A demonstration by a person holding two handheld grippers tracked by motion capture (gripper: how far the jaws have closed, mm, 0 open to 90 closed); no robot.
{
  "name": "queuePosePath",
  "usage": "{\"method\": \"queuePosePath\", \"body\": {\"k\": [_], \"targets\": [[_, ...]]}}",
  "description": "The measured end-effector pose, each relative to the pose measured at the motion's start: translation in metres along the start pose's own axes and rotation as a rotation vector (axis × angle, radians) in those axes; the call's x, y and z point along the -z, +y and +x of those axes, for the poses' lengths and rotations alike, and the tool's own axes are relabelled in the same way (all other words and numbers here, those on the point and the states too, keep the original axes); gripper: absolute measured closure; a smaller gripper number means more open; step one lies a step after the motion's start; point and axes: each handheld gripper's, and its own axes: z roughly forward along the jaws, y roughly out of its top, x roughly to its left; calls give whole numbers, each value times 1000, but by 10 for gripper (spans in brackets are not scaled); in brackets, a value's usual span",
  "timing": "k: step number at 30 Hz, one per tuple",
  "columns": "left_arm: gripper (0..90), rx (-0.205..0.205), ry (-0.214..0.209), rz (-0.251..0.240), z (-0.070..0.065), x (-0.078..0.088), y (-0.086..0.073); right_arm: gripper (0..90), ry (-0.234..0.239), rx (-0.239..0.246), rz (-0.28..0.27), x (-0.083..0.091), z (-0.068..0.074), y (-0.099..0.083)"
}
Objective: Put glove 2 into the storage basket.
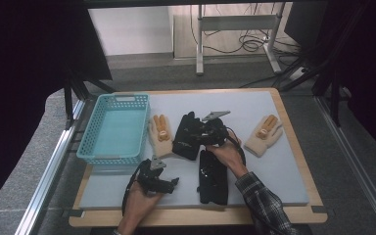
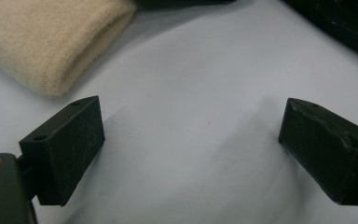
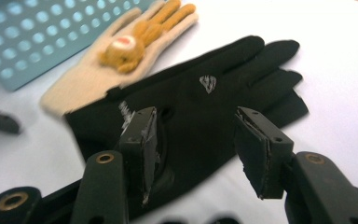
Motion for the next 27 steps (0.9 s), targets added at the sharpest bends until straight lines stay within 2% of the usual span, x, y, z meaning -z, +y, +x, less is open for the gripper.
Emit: {"method": "queuePosePath", "body": {"k": [1, 3, 4, 7, 8, 9, 12, 13, 14, 15, 17, 18, 19, 20, 23, 24, 25, 27], "targets": [[70, 1, -1, -1, 0, 0, 0, 479, -9, -3, 12, -11, -2, 4], [70, 0, 0, 0, 0, 0, 0, 462, -18, -4, 22, -21, -5, 7], [70, 0, 0, 0, 0, 0, 0, 462, -18, -4, 22, -21, -5, 7], [70, 1, 0, -1, 0, 0, 0, 392, -37, -17, 40, -38, -8, 8], [70, 1, 0, -1, 0, 0, 0, 392, -37, -17, 40, -38, -8, 8], [70, 2, -1, -1, 0, 0, 0, 372, -54, -5, 61, -48, -8, 8], [70, 1, -1, 0, 0, 0, 0, 372, -73, 22, 86, -56, -6, 7], [70, 2, 0, -1, 0, 0, 0, 423, -80, 19, 90, -59, -5, 6], [70, 1, 0, -1, 0, 0, 0, 423, -80, 19, 90, -59, -5, 6], [70, 1, 0, -1, 0, 0, 0, 490, -67, -25, 99, -59, -5, 6], [70, 1, 0, -1, 0, 0, 0, 594, -85, -23, 109, -58, -1, 7], [70, 1, 0, -1, 0, 0, 0, 594, -85, -23, 109, -58, -1, 7], [70, 1, 0, 0, 0, 0, 0, 707, -104, -5, 126, -57, -1, 8], [70, 1, 0, 0, 0, 0, 0, 740, -104, -2, 131, -56, 0, 9], [70, 1, -1, 0, 0, 0, 0, 798, -121, 27, 134, -56, 4, 9], [70, 1, -1, 0, 0, 0, 0, 798, -121, 27, 134, -56, 4, 9], [70, 1, -1, 0, 0, 0, 0, 814, -124, 53, 137, -55, 6, 10], [70, 1, 0, 0, 0, 0, 0, 817, -119, 56, 141, -55, 5, 11]]}}
